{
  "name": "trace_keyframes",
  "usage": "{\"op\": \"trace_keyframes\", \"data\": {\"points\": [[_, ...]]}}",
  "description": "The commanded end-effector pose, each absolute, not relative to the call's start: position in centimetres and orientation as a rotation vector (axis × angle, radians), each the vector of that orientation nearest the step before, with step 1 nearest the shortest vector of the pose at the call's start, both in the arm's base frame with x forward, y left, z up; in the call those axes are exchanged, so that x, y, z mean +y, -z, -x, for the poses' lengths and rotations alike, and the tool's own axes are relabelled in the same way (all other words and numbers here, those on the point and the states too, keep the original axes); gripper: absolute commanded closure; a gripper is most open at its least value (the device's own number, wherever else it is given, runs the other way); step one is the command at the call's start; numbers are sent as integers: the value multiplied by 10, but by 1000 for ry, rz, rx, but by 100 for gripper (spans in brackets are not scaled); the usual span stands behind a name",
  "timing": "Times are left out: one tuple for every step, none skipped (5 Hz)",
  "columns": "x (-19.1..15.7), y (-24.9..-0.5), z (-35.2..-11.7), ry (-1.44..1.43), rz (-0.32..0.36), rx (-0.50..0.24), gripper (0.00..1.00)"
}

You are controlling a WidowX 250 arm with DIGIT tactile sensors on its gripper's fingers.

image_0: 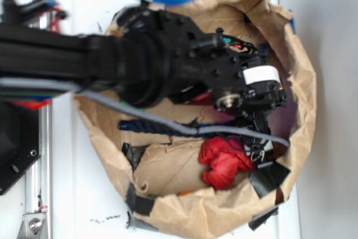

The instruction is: Grab the blue rope.

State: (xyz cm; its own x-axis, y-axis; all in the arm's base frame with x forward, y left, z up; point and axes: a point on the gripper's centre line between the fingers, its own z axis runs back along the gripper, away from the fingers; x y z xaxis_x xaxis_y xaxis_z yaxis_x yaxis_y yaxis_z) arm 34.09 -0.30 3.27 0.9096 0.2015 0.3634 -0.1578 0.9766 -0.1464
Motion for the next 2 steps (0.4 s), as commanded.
{"op": "trace_keyframes", "data": {"points": [[-3, -41, -343, -196, 125, -426, 100], [-4, -39, -336, -195, 86, -424, 100]]}}
